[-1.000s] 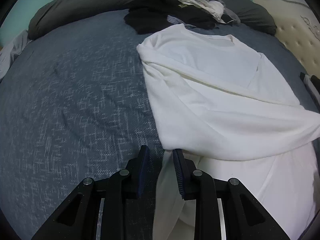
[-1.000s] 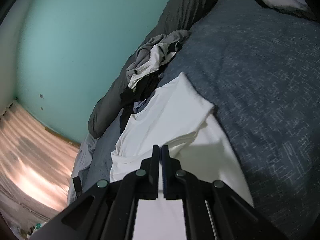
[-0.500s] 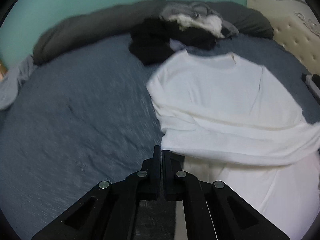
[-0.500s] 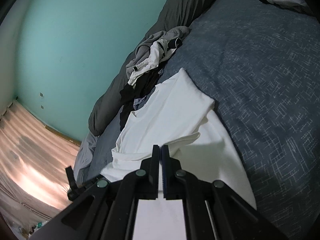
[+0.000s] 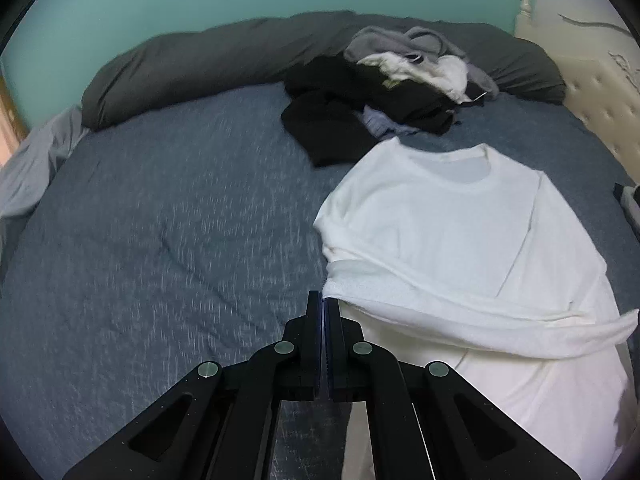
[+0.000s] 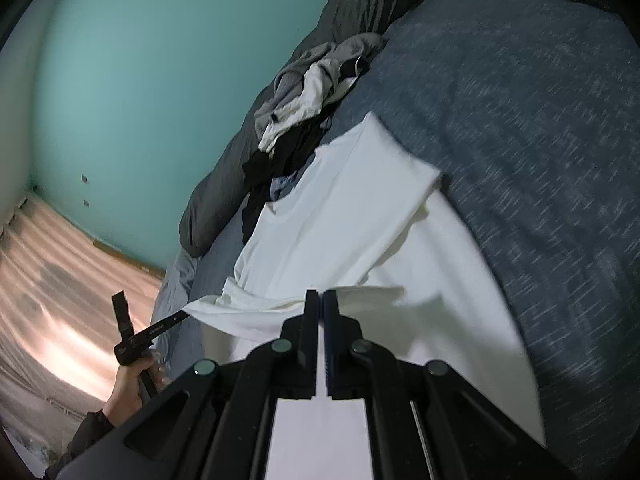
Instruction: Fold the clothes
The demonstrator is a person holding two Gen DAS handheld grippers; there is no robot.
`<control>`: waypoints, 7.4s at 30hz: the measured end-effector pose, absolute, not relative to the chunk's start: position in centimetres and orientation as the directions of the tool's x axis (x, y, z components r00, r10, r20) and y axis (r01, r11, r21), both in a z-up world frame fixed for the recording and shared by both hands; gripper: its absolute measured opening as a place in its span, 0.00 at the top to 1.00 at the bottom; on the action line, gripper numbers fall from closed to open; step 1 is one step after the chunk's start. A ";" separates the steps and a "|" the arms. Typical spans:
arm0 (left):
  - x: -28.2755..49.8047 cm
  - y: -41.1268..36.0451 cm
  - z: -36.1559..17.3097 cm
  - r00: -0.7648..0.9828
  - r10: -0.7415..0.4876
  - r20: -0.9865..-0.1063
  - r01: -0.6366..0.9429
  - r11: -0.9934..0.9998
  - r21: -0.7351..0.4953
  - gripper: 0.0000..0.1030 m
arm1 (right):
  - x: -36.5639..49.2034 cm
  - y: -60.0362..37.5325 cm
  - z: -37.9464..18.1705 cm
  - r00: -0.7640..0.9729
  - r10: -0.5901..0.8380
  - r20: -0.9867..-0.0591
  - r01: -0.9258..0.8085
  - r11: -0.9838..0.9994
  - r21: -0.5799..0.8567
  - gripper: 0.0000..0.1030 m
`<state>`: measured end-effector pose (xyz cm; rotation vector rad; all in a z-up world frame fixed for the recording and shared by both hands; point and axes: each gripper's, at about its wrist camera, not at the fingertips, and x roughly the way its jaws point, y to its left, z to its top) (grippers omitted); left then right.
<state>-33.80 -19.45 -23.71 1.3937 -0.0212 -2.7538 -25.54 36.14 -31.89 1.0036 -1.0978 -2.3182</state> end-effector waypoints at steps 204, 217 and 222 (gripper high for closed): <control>-20.2 -21.5 -29.7 -0.666 0.255 -0.701 0.136 -0.882 -0.451 0.61 | -22.1 28.3 -33.5 -0.306 -0.228 -0.924 0.145 -0.971 0.191 0.96; -20.2 -20.9 -29.3 -0.679 0.251 -0.690 0.124 -0.887 -0.445 0.62 | -24.3 32.4 -29.0 -0.430 -0.190 -0.883 0.093 -0.982 0.165 0.98; -20.3 -20.6 -29.2 -0.679 0.236 -0.695 0.130 -0.893 -0.430 0.62 | -25.5 32.6 -29.0 -0.435 -0.174 -0.883 0.095 -0.985 0.147 0.98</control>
